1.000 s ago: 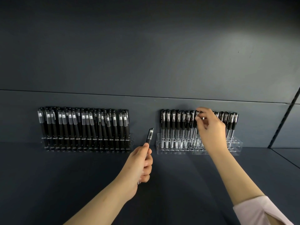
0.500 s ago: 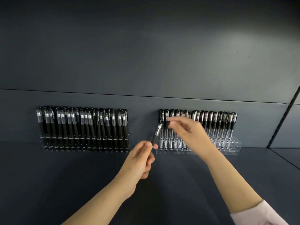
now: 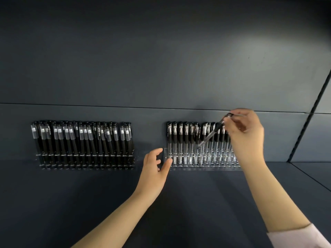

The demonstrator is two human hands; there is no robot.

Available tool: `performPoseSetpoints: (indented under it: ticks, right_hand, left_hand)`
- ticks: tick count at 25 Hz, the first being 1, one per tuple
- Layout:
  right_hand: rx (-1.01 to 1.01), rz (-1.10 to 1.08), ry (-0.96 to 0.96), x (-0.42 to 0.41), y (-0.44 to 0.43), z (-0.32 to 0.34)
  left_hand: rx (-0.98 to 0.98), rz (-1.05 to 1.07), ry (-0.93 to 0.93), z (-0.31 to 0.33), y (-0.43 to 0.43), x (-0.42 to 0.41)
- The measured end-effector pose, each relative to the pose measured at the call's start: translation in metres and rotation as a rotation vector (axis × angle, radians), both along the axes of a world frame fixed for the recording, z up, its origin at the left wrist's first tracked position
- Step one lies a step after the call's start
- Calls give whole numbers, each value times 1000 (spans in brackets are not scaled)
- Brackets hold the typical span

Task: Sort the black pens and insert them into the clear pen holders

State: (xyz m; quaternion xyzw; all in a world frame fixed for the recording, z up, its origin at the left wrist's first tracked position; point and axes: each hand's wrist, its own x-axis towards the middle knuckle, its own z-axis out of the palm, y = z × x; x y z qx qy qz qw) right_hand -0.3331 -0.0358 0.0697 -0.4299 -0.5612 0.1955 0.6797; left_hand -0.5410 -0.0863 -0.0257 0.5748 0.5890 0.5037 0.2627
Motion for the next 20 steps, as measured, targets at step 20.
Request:
performPoseSetpoints:
  ticks: [20]
  right_hand:
    - [78, -67, -463, 6, 41, -38]
  left_hand:
    - [-4, 147, 22, -10, 45, 7]
